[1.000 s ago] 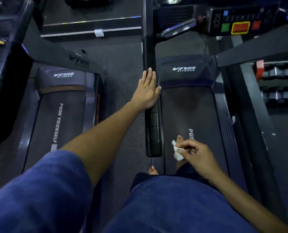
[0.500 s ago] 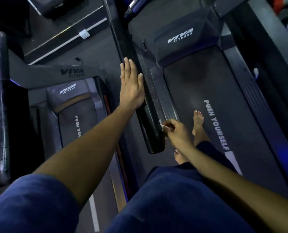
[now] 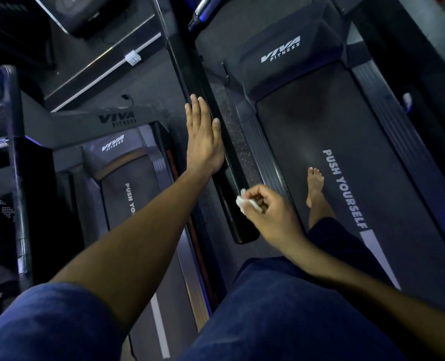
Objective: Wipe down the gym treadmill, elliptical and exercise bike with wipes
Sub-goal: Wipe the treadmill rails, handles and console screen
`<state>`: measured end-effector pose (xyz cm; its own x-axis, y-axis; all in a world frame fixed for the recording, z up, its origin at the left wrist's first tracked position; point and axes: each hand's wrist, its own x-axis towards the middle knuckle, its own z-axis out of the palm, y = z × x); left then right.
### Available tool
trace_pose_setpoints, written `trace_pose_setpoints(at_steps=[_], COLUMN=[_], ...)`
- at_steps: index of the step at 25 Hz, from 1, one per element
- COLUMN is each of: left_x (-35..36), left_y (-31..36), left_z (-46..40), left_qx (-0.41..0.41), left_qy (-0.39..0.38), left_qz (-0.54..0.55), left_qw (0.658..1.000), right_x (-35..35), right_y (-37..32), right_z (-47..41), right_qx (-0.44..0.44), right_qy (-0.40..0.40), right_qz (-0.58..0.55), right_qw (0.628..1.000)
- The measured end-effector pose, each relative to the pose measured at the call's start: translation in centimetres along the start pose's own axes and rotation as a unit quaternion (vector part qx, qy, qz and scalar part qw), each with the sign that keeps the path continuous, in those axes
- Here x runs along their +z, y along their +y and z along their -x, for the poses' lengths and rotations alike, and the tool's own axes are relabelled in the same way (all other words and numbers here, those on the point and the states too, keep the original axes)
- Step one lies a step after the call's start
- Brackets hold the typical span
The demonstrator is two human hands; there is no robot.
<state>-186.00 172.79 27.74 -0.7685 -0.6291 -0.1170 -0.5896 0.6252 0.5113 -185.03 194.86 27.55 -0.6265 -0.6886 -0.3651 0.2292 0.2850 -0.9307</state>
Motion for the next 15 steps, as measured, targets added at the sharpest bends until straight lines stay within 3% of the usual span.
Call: trace_pose_setpoints(at_steps=[3,8,12,15], left_x=[-0.2,-0.1,0.1,0.2], left_y=[0.4,0.4,0.4,0.3], left_z=[0.0,0.0,-0.1,-0.2], left_qx=[-0.006,-0.004,-0.008,-0.007], left_qy=[0.005,0.002,0.007,0.008], left_qz=[0.004,0.011,0.013,0.012], left_qw=[1.0,1.0,1.0,1.0], right_x=[0.7,-0.2,-0.3,0.4], right_y=[0.6,4.6,2.5,0.4], right_z=[-5.3,-4.1,-0.9,-4.0], right_qx=[0.028,0.113,0.036,-0.004], right_qy=[0.038,-0.011,-0.007,0.011], right_qz=[-0.017,0.028,0.004,-0.003], right_qw=[0.999,0.993,0.999,1.0])
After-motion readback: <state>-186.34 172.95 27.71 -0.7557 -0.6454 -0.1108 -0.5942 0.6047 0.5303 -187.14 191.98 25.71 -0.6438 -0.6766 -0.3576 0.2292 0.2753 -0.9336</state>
